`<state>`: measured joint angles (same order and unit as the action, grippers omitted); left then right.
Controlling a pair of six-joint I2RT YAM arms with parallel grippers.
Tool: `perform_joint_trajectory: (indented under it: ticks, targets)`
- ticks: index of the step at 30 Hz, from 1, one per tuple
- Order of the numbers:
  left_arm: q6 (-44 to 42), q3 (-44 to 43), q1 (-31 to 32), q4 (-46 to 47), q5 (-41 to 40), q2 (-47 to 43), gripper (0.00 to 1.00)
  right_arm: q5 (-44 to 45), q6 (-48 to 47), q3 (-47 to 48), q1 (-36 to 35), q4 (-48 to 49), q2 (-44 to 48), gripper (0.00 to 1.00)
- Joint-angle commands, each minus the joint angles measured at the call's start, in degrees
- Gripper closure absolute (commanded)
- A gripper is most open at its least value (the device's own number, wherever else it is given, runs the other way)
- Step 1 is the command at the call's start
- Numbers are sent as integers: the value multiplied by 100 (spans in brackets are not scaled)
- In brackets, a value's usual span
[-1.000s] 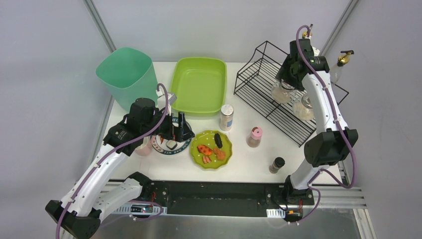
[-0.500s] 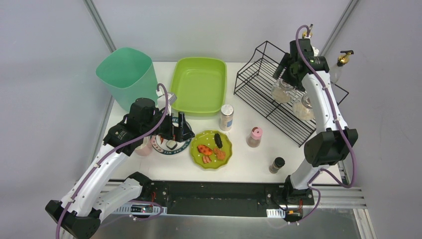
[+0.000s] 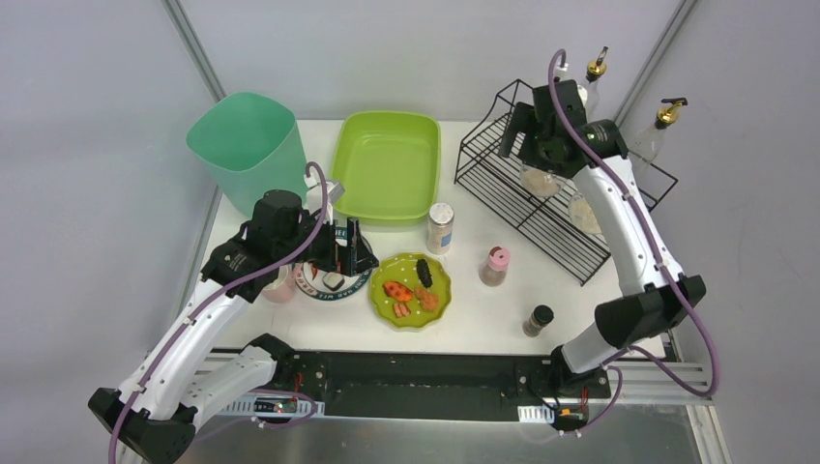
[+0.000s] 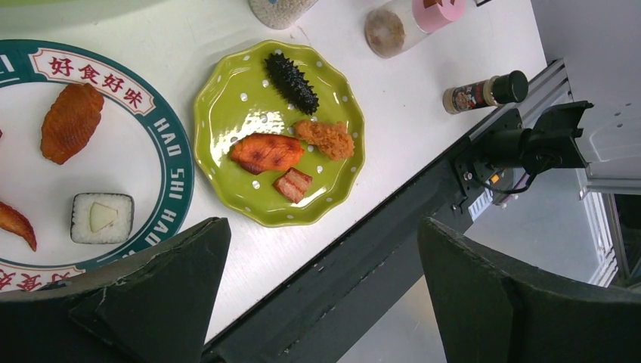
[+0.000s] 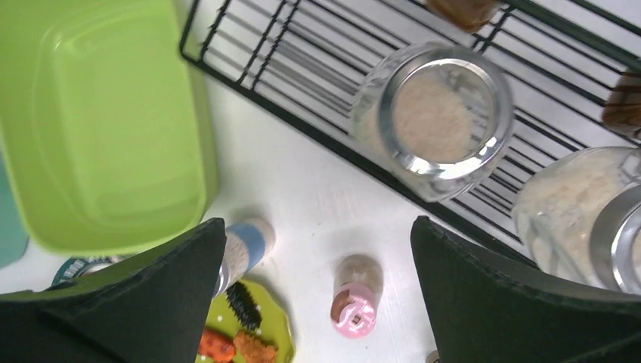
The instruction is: Clear the kitchen counter
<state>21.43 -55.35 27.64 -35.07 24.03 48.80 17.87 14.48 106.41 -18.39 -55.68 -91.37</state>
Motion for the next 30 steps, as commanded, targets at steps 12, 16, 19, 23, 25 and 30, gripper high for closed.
perform_joint_trajectory:
  ticks: [12,16,19,23,25,30]
  targets:
    - [-42,-2,-57,26,139,40,0,-310,-61,-923,-1364,251,618,2]
    - [-43,16,-57,28,113,50,0,-660,-66,-1250,-1703,539,522,1]
    - [-41,16,-57,26,110,67,0,-850,-87,-1304,-1977,692,351,1]
    - [-51,11,-57,26,84,53,0,-738,-94,-1153,-2297,678,-21,1]
    - [-47,13,-57,26,78,39,0,-577,-103,-1067,-2414,640,-216,1]
    - [-51,22,-56,26,58,29,0,-494,-77,-992,-2518,756,-562,1]
